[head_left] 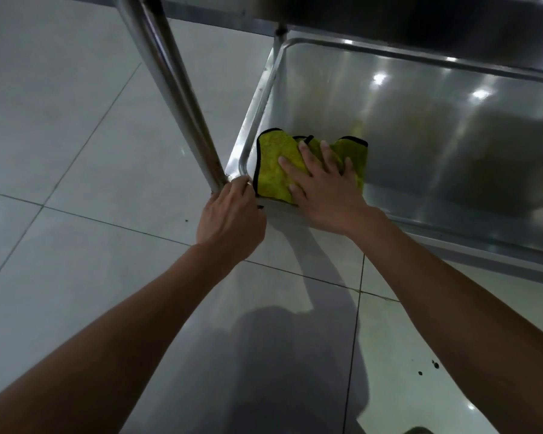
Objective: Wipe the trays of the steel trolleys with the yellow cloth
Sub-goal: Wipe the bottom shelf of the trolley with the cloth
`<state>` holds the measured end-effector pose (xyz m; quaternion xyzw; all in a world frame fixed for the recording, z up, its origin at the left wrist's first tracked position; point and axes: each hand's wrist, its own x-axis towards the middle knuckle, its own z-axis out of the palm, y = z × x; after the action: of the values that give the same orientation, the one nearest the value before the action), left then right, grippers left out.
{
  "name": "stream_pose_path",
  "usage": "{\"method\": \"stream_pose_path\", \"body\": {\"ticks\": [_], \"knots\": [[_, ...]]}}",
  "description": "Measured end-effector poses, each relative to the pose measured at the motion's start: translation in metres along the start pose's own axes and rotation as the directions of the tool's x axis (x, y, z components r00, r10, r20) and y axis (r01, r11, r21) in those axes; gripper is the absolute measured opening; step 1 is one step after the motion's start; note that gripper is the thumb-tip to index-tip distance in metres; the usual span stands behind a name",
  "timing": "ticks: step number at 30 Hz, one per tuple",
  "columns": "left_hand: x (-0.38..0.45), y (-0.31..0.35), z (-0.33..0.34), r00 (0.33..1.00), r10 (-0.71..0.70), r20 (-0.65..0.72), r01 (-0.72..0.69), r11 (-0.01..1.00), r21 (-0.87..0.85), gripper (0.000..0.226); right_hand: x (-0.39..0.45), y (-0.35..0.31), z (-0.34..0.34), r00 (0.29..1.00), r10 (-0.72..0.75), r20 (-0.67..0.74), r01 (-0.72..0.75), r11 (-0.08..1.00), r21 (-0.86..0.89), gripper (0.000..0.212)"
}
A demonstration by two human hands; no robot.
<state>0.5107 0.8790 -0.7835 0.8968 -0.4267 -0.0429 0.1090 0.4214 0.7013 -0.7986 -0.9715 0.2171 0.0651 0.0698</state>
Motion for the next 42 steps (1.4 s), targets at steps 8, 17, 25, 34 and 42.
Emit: {"method": "stream_pose_path", "body": {"ticks": [8,17,25,34,42], "knots": [[-0.004,-0.006,0.0,0.999,0.044,0.004,-0.045,0.998,0.05,0.021,0.043,-0.028,0.001,0.986,-0.162,0.026,0.163,0.986,-0.028,0.054],[0.001,0.002,-0.003,0.998,0.064,-0.014,-0.061,0.989,0.132,0.015,0.043,-0.025,0.002,0.99,-0.135,0.033,0.134,0.99,0.046,0.056],[0.027,0.06,-0.006,0.968,0.25,-0.006,-0.246,0.957,0.151,0.028,-0.021,0.044,0.012,0.99,0.14,-0.02,-0.138,0.988,0.064,0.062],[0.045,0.108,0.031,0.943,0.319,0.094,-0.325,0.944,0.057,0.029,-0.117,0.168,0.014,0.863,0.505,-0.021,-0.502,0.861,0.087,0.055],[0.049,0.07,0.026,0.964,0.261,0.043,-0.264,0.96,0.091,0.024,-0.161,0.23,0.018,0.717,0.697,-0.009,-0.694,0.715,0.083,0.056]]}}
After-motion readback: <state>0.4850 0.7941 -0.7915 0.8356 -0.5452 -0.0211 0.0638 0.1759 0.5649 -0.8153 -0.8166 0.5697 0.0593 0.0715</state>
